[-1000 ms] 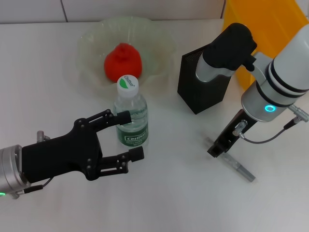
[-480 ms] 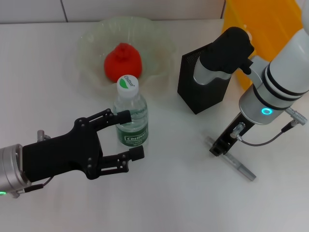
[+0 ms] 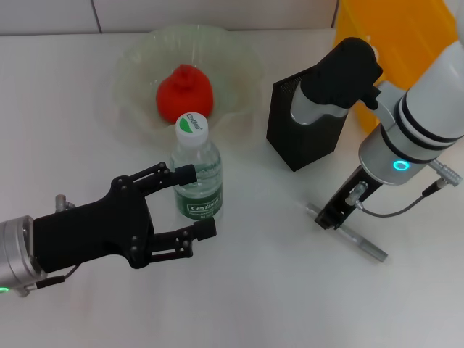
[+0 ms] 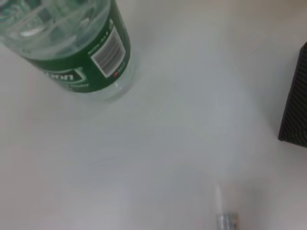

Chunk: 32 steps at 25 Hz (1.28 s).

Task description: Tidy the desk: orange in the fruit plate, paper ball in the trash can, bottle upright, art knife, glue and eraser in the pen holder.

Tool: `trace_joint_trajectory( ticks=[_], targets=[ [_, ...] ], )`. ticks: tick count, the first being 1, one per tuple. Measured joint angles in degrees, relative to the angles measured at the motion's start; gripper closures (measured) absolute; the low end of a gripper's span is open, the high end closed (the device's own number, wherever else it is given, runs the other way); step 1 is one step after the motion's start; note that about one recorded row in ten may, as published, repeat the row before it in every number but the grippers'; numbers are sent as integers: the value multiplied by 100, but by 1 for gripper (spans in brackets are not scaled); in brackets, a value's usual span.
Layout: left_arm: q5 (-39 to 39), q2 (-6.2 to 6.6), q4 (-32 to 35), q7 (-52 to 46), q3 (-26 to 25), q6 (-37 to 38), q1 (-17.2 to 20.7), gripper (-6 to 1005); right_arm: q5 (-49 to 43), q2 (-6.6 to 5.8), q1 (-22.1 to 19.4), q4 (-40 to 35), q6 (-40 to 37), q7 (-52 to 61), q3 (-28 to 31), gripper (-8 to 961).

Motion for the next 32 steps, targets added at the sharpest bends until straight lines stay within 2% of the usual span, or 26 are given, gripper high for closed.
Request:
trace_joint_trajectory(
  ticks=[2,3,4,6,7,8,10,11,12,13,14,15,16,17,18,19,20,21,23,24,25,27,28,29,31,32],
  targets=[
    [-1,1,0,-5,0,-1,3,140,22,-14,-102,-254,-52,-11,31,813],
    [-1,3,0,-13,0,-1,5,140,41,-29,-293,-671,-138,-42,130,814],
    [-1,3,0,-13,0,-1,5,140,41,-29,-293,-671,-138,-42,130,815],
    [-6,6,0,-29,-6,12,13,140,81,-34,-500,-1124,-279,-162,417,816],
    [-9,7,0,-30,-20,21,19,140,173,-30,-624,-1383,-385,-307,674,816],
    [-13,7,0,-32,-32,29,22,140,632,-27,-900,-1875,-589,-665,1327,817],
    [-21,8,0,-38,-52,38,24,140,1339,-31,-1151,-2205,-793,-1075,2034,817],
    [-35,16,0,-58,-76,64,30,140,1787,-33,-1270,-2285,-877,-1320,2437,818],
    [-35,17,0,-59,-77,68,30,140,1787,-33,-1270,-2285,-877,-1320,2437,818],
    [-36,16,0,-64,-85,76,33,140,2602,-36,-1476,-2292,-924,-1839,3199,818],
    [-36,11,0,-65,-111,82,42,140,2602,-36,-1476,-2292,-924,-1839,3199,819],
    [-37,7,0,-66,-122,84,45,140,3282,-39,-1604,-2030,-842,-2429,3759,819],
    [-37,2,0,-66,-148,85,49,139,3282,-39,-1604,-2030,-842,-2429,3759,820],
    [-38,-2,-2,-66,-166,86,52,139,3601,-40,-1635,-1728,-728,-2811,3967,820],
    [-38,-3,-6,-66,-179,84,51,139,4215,-39,-1654,-1054,-443,-3586,4237,820],
    [-38,-3,-6,-66,-179,84,51,139,4215,-39,-1654,-1054,-443,-3586,4237,821],
    [-38,-3,-7,-66,-180,78,44,139,4882,-40,-1615,-120,-85,-4484,4384,821],
    [-38,-2,-7,-65,-180,70,34,139,4882,-40,-1615,-120,-85,-4484,4384,821],
    [-38,-1,-9,-63,-187,50,18,139,5711,-45,-1470,1174,295,-5946,4483,822],
    [-38,-1,-9,-63,-187,50,18,139,5711,-45,-1470,1174,295,-5946,4483,819],
    [-37,-2,-9,-63,-197,49,18,139,6054,-41,-1367,1832,580,-6736,4499,815],
    [-38,-4,-9,-63,-205,49,22,139,6188,-36,-1324,2047,703,-7034,4501,808],
    [-36,-7,-23,-61,-214,47,35,139,6466,-27,-1212,2530,927,-7663,4492,805],
    [-36,-7,-23,-61,-214,47,35,139,6466,-27,-1212,2530,927,-7663,4492,802],
    [-37,-7,-40,-60,-217,46,37,139,6752,-29,-1008,3128,1098,-8299,4448,795],
    [-38,-8,-95,-55,-222,45,29,140,6752,-29,-1008,3128,1098,-8299,4448,791]
  ],
)
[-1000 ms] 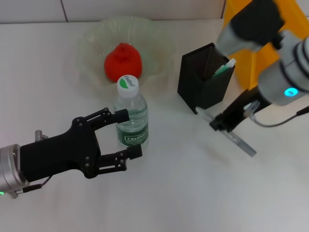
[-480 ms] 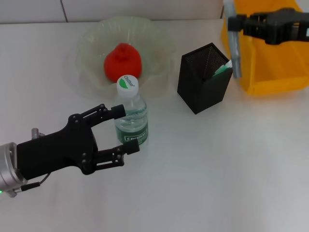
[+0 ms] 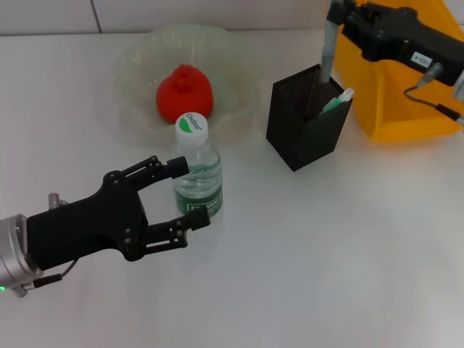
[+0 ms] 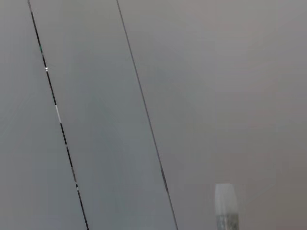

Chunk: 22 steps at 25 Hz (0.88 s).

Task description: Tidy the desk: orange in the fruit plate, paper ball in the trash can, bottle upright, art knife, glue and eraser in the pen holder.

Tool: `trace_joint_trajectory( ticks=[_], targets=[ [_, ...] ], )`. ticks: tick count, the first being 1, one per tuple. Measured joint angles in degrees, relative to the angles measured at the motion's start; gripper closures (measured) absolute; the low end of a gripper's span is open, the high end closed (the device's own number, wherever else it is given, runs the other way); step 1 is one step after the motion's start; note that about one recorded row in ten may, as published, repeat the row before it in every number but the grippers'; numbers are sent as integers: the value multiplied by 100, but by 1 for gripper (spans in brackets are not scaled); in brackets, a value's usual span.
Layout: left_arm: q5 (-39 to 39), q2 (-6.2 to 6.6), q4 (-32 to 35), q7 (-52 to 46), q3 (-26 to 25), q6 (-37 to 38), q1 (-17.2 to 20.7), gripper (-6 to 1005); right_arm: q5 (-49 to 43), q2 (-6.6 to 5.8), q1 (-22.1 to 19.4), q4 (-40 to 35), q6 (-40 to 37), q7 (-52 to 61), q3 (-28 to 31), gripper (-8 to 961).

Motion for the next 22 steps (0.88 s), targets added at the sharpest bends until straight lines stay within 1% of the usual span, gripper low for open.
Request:
trace_joint_trajectory(
  ticks=[1,3,8,13,15,16,17,20,21,22],
  targets=[
    [-1,0,-30,5,-3,-1,-9,140,5,0,119,242,24,-181,-12,788],
    [-4,0,-48,10,-5,-2,-24,140,2,1,190,363,36,-203,-18,781],
    [-63,3,-51,58,-8,96,-18,140,0,1,197,401,26,-194,-23,764],
    [-109,10,-49,67,-7,148,-28,139,7,-16,113,378,-115,-194,-14,625],
    [-110,21,-34,63,-7,205,-14,139,11,-23,-10,297,-472,-230,7,569],
    [-110,48,-21,62,-7,317,17,139,1,-33,-193,163,-928,-365,2,541],
    [-110,48,-21,62,-7,317,17,139,1,-33,-193,163,-928,-365,2,520],
    [-88,139,-14,41,-7,457,72,140,-172,-50,-504,-42,-1603,-409,-23,457],
    [-77,206,-12,18,-7,495,111,140,-469,-70,-671,-140,-2025,-227,-22,436],
    [-77,206,-12,18,-7,495,111,140,-469,-70,-671,-140,-2025,-227,-22,418]
  ],
)
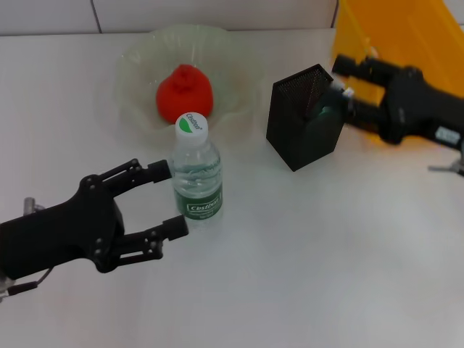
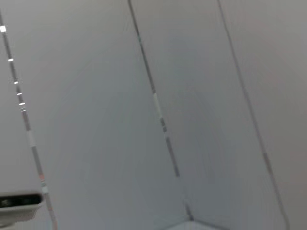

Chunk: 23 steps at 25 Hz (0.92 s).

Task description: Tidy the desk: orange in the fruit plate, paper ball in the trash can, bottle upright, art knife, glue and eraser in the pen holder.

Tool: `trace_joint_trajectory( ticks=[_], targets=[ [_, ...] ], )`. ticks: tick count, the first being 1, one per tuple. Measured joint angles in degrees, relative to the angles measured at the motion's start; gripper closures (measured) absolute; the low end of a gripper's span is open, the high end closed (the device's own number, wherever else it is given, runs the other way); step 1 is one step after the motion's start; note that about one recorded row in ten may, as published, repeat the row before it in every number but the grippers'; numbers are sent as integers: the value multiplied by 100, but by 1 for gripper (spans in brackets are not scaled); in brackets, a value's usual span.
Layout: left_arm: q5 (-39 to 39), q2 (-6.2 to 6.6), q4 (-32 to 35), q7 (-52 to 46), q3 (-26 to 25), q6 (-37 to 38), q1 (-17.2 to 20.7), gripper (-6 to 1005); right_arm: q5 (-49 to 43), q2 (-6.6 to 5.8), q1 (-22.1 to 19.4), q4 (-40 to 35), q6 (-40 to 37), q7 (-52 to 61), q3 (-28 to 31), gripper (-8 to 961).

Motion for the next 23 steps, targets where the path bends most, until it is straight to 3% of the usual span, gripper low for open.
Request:
trace_joint_trajectory(
  ticks=[2,4,9,16,23],
  targets=[
    [4,41,-3,-4,1,27,23,140,-456,-53,-80,-16,-521,122,14,381],
    [48,193,-26,-76,48,97,46,140,-1164,-134,-135,65,-1335,146,40,344],
    [255,306,-4,-242,76,121,50,140,-1669,-90,-276,75,-1865,133,48,157],
    [465,358,15,-372,51,226,29,140,-1692,6,-333,105,-1863,111,20,156],
    [466,341,63,-377,36,247,75,140,-1703,16,-265,107,-1829,104,1,156]
  ],
)
